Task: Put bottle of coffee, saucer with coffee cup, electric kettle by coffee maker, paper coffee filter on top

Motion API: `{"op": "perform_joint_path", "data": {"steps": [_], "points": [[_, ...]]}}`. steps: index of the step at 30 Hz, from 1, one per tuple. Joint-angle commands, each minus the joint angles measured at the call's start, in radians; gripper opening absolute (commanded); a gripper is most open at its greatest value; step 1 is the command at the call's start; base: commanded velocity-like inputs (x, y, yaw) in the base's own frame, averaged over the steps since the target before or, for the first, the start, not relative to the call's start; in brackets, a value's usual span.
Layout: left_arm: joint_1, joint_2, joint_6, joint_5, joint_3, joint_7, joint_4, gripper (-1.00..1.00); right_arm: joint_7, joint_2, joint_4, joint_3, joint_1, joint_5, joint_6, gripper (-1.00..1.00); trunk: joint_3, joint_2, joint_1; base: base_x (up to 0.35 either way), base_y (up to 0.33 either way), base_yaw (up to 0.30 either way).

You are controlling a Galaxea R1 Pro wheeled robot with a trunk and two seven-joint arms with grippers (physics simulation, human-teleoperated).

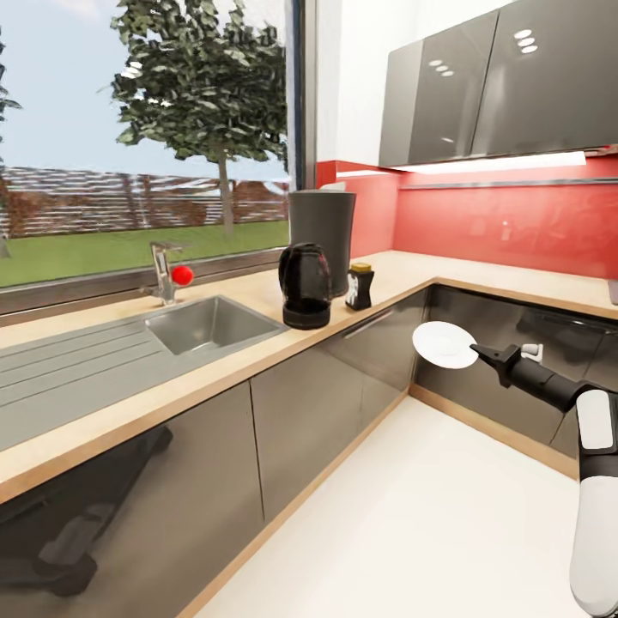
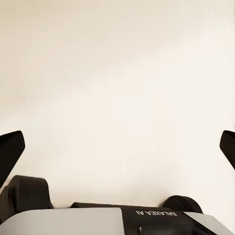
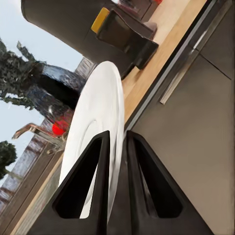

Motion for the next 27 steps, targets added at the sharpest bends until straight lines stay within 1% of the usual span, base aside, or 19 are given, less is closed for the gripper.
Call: {"op": "perform_joint_path", "data": {"steps": [1, 7, 10, 18, 23, 27], "points": [[0.0, 0.001, 0.008, 0.011, -0.008, -0.003, 0.0, 1.0, 0.009, 0.0, 0.001, -0.002, -0.001, 0.001, 0.005, -1.0, -0.001, 0.0, 0.0, 0.254, -0.246, -0.001], [0.0, 0.001, 0.008, 0.011, -0.008, -0.003, 0.0, 1.0, 0.009, 0.0, 0.002, -0.002, -0.001, 0.001, 0.005, -1.0, -0.001, 0.0, 0.0, 0.254, -0.246, -0.01], [0.0, 0.0, 0.008, 0.011, -0.008, -0.003, 0.0, 1.0, 0.009, 0.0, 0.003, -0.002, -0.001, 0.001, 0.005, -1.0, -0.001, 0.0, 0.0, 0.23, -0.213, -0.138], [0.0, -0.004, 0.006, 0.011, -0.009, -0.002, 0.0, 1.0, 0.009, 0.0, 0.006, -0.002, -0.001, 0.001, 0.005, -1.0, 0.001, 0.0, 0.0, 0.052, -0.043, -0.243], [0.0, -0.004, 0.006, 0.011, -0.009, -0.002, 0.0, 1.0, 0.009, -0.001, 0.029, -0.002, -0.001, 0.001, 0.005, -1.0, 0.003, 0.0, 0.0, 0.009, -0.005, -0.256], [0.0, -0.004, 0.006, 0.011, -0.009, -0.002, 0.0, 1.0, 0.009, -0.001, 0.033, -0.002, -0.001, 0.002, 0.005, -1.0, 0.004, 0.0, 0.0, 0.13, -0.083, -0.117]]}}
